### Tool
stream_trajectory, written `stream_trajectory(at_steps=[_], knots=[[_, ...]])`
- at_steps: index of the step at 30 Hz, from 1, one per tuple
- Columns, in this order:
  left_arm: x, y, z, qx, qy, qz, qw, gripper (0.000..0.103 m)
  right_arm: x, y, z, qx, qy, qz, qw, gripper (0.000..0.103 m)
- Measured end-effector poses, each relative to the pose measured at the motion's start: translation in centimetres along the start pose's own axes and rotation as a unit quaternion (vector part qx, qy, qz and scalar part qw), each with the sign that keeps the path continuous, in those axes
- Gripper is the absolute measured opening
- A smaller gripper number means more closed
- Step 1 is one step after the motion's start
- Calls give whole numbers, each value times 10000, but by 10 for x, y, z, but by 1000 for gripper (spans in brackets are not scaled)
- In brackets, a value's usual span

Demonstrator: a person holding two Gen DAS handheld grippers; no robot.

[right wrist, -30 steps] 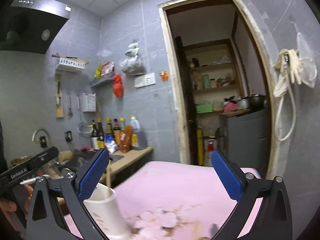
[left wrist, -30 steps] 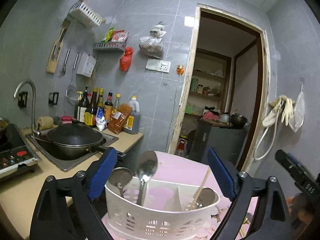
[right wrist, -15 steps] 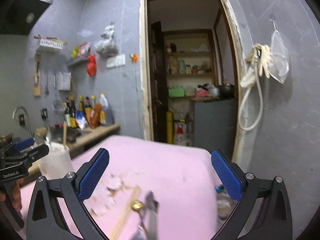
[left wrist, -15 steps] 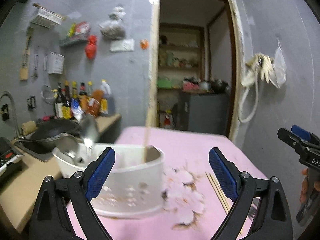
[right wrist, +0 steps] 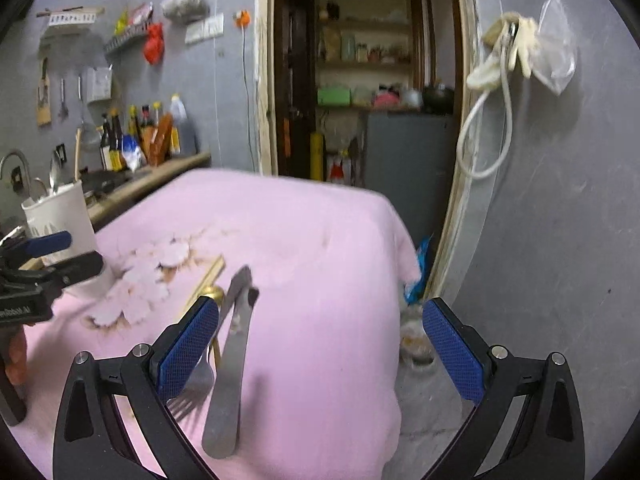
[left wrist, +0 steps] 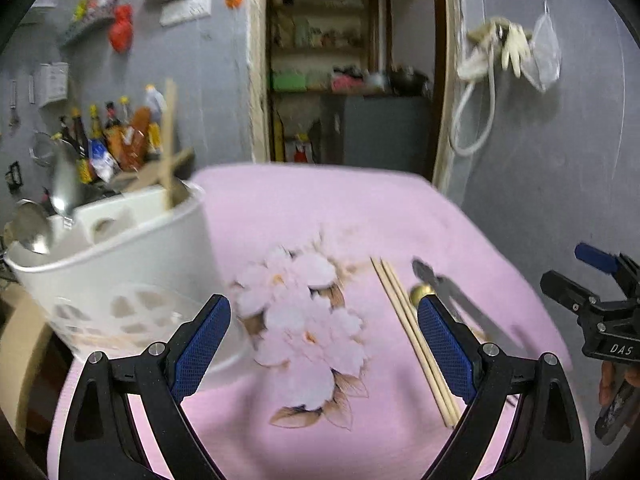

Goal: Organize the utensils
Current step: 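Move both open grippers back over the remaining utensils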

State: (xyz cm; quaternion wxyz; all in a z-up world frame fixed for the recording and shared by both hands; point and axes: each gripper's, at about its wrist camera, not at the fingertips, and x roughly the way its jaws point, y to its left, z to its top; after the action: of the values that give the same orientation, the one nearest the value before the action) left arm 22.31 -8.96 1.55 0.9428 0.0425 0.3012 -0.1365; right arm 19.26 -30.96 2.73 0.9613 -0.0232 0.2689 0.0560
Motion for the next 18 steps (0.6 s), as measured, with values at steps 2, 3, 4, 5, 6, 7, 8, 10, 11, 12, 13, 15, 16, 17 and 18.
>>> stream_trajectory(at_steps=[2,3,4,5,6,7,8,10,11,12,13,15,16,17,18], knots=[[10,-3,1,62,243,-52,9997,91,5,1,-2,-48,114,30,9999,103],[16,-5,1,72,363,-91,9993,91,8,2,-3,-107,180,31,9998,103],[20,-6,1,68,458,-125,9989,91,10,4,-4,-167,242,33,9996,101],[25,-6,2,58,557,-180,9983,89,13,5,-4,-210,276,71,9994,100],[29,-7,2,49,630,-225,9977,87,15,7,-5,-261,313,134,9991,95],[33,-7,2,43,710,-263,9971,82,16,9,-5,-292,353,182,9988,91],[38,-8,3,37,830,-313,9961,75,19,10,-5,-323,413,256,9983,88],[46,-9,3,16,1010,-389,9941,68,26,14,-6,-374,560,392,9970,75],[52,-9,3,-3,1123,-436,9927,64,29,16,-6,-399,615,418,9964,73],[54,-9,4,-23,1191,-472,9918,62,31,17,-7,-432,678,449,9957,69],[56,-9,4,-49,1241,-507,9910,59,33,18,-7,-457,725,475,9952,67],[59,-8,6,-117,1287,-598,9898,58,36,20,-7,-487,778,506,9945,66],[61,-8,7,-139,1286,-628,9896,58,38,20,-7,-495,806,518,9942,66],[62,-8,9,-163,1281,-661,9894,58,39,21,-7,-498,829,530,9939,66],[63,-8,10,-167,1280,-683,9893,57,40,21,-8,-502,853,544,9936,65]])
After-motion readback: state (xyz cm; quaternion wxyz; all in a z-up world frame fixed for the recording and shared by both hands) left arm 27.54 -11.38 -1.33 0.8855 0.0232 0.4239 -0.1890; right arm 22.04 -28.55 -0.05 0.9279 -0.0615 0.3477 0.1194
